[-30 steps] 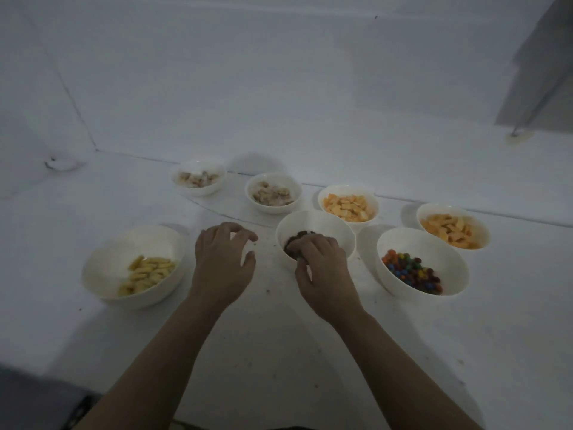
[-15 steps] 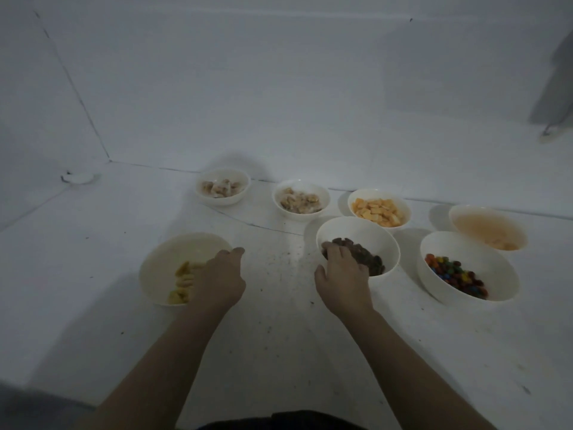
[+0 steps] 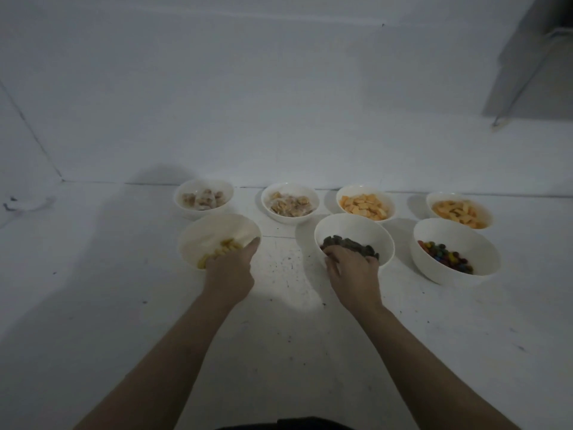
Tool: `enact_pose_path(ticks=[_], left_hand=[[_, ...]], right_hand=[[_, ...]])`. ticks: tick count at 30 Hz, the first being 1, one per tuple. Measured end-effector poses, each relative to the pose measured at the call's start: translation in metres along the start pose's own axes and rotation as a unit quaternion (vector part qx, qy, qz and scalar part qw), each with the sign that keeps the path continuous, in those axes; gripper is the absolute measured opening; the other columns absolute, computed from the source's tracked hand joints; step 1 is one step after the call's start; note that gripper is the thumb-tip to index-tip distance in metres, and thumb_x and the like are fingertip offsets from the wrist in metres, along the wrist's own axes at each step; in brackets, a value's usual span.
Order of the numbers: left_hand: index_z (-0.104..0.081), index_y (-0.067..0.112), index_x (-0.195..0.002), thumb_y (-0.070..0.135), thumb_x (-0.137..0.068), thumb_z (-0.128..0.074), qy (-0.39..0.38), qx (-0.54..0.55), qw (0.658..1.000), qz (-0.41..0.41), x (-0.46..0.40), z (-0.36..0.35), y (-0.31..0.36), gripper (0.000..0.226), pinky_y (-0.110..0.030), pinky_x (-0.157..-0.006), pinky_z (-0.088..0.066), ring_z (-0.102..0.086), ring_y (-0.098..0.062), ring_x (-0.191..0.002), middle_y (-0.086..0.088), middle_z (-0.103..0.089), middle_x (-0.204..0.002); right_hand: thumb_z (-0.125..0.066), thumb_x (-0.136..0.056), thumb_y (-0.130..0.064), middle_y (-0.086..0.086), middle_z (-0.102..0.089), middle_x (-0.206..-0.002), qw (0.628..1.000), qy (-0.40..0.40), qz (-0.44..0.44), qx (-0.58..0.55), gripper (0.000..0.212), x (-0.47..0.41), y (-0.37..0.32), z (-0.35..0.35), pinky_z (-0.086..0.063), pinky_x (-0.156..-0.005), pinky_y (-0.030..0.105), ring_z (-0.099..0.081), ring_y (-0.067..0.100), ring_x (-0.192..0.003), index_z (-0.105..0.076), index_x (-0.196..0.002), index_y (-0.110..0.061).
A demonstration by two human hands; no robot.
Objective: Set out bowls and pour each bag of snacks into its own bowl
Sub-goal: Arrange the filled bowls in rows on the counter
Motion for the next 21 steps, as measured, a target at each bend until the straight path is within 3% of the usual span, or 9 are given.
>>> enact_pose_path(ticks=[4, 12, 21], left_hand=[[-0.037, 0.034, -0.148, 0.008, -0.093, -0.050, 0.018, 0.051, 0.998, -0.032, -0.010, 0.001, -0.002, 0.063, -0.042, -0.110, -0.034, -0.047, -0.028, -0.131, -0.005, -0.059, -0.136], [-0.033, 0.038, -0.149, 0.009, -0.094, -0.046, 0.017, 0.051, 0.997, -0.053, -0.013, -0.001, -0.001, 0.063, -0.035, -0.108, -0.025, -0.049, -0.017, -0.129, 0.005, -0.061, -0.133], [-0.039, 0.033, -0.146, 0.007, -0.092, -0.047, 0.035, 0.036, 0.997, -0.052, -0.016, -0.001, 0.020, 0.060, -0.039, -0.092, -0.049, -0.059, -0.024, -0.112, -0.001, -0.065, -0.122]], right_hand=[[-0.052, -0.097, -0.025, -0.007, -0.074, -0.101, 1.000, 0.006, 0.014, -0.019, 0.022, -0.003, -0.008, -0.002, -0.034, -0.079, 0.035, -0.066, 0.019, -0.094, -0.070, -0.109, -0.026], [-0.056, -0.095, -0.025, -0.009, -0.075, -0.099, 0.999, 0.026, 0.024, -0.030, 0.020, -0.002, -0.016, -0.005, -0.033, -0.077, 0.033, -0.067, 0.016, -0.092, -0.072, -0.107, -0.027], [-0.054, -0.096, -0.026, -0.008, -0.074, -0.102, 0.999, 0.021, 0.022, -0.037, 0.021, -0.003, -0.017, -0.007, -0.035, -0.083, 0.034, -0.066, 0.016, -0.096, -0.070, -0.110, -0.027]])
Point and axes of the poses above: each hand's wrist, its own x-axis away from the middle knuckle, its own z-axis out of the back of the hand, y = z × x, the point moved 10 cm from there along -x, towards the middle knuckle
